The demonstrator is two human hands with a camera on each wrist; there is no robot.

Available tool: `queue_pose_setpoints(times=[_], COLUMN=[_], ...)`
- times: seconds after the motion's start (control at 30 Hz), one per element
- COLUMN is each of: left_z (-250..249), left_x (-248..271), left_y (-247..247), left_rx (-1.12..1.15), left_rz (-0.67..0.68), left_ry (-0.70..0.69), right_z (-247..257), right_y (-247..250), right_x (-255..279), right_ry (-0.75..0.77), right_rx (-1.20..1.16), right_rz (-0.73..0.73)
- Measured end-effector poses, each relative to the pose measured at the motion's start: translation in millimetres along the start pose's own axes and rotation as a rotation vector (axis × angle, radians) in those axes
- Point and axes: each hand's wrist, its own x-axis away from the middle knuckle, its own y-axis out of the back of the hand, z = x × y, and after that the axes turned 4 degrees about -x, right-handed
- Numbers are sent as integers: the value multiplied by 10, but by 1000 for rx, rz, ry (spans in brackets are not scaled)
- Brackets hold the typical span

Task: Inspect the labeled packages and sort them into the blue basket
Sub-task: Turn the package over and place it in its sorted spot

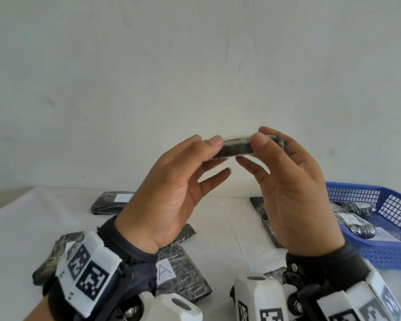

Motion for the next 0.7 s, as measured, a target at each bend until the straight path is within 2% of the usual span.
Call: queue_pose_setpoints(times=[0.1, 0.17, 0.33, 0.5, 0.6, 0.7], left_z=[97, 115, 107, 102, 99, 118], left_x=[-19, -27, -34, -23, -5, -12], left_y=[15, -4, 25, -3, -12, -12], left_rx=[-226, -294, -304, -184, -242, -264], left_rz=[-54, -93, -131, -103, -82, -82], left_ry=[-72, -109, -97, -76, -108, -99], right_z=[-8, -16, -16, -16, -26, -16], right_y=[8, -10, -92, -132, -159, -186], right_x=[4, 17, 51, 70, 88, 93], right_ry=[-85, -96, -23, -9, 13, 6], right_rx=[-11, 2, 90, 150, 257, 236], right_rz=[12, 22, 57, 62, 21, -47])
